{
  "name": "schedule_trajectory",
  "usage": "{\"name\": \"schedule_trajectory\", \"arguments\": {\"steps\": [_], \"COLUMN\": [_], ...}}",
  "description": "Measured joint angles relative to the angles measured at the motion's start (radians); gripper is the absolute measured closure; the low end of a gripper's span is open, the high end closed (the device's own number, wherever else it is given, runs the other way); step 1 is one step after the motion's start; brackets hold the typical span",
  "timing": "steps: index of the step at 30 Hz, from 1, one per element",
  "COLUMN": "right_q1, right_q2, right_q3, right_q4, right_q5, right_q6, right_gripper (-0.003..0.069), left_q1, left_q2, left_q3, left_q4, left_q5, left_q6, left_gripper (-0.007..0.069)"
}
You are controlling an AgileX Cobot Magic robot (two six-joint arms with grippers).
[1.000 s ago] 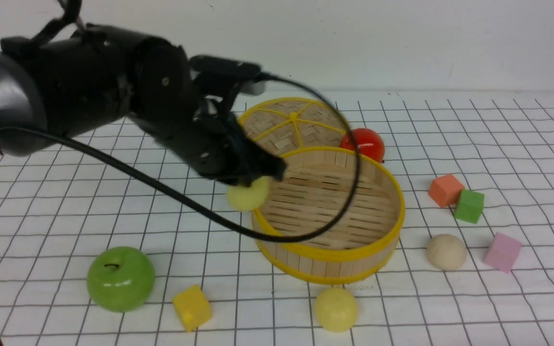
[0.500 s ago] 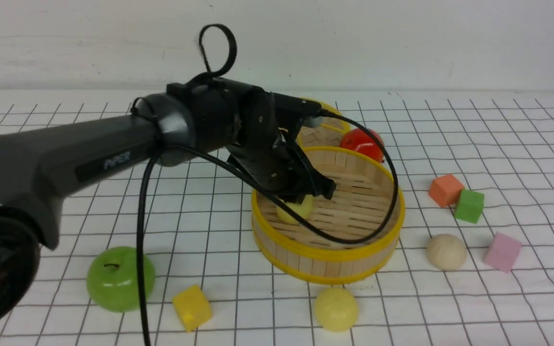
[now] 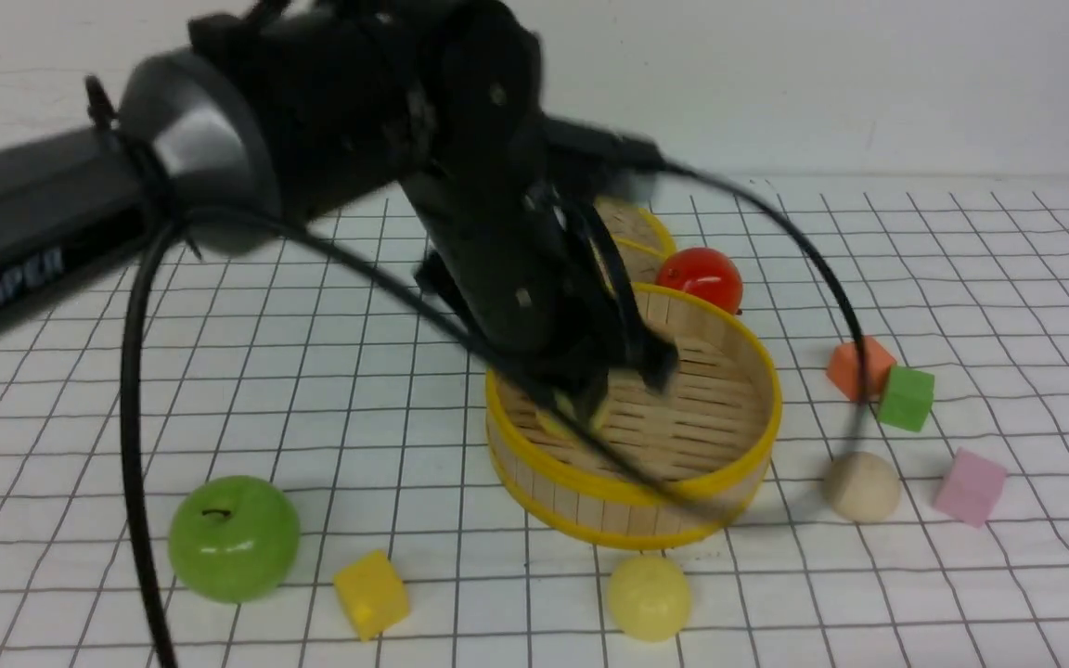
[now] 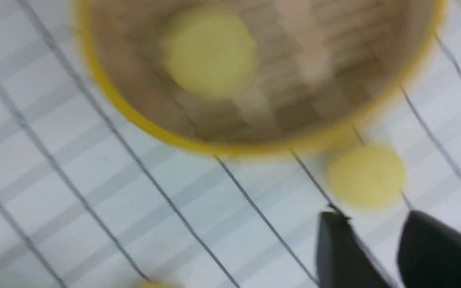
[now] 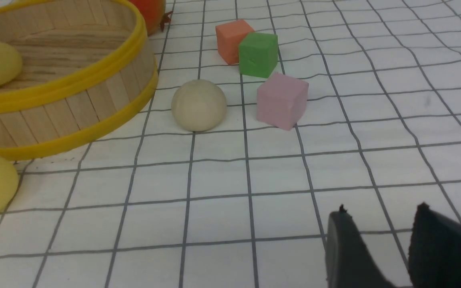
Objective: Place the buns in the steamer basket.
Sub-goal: Use the left arm to grab a steamed stuffed bun
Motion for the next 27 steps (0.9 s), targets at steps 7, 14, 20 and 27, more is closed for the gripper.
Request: {"name": "schedule_trajectory", "arguments": {"steps": [7,14,20,27], "right_q1": [0.000,0.000,0.000,0.000], "right_q2": [0.000,0.000,0.000,0.000], "right_q3": [0.000,0.000,0.000,0.000], "right_q4": [0.000,0.000,0.000,0.000], "right_q5": [0.000,0.000,0.000,-0.001], "right_q6": [0.000,0.000,0.000,0.000], "right_gripper": [0.0418,0.0418,0.0418,0.0418], "left_q1": [-0.116,-0.115,-0.115,-0.115], "left_q2": [0.094,0.153,0.164,0.206], "left_q3": [0.076,0.076,0.076,0.076], "left_q4": [-0.015,-0.002,0.011,0.069], "left_q5": [-0.050,-0.139,-0.212,-0.261], "left_q6": [0.030,0.038,0.035,-0.025], "left_gripper": [0.0597,0.0368,0.0267,0.0295]}}
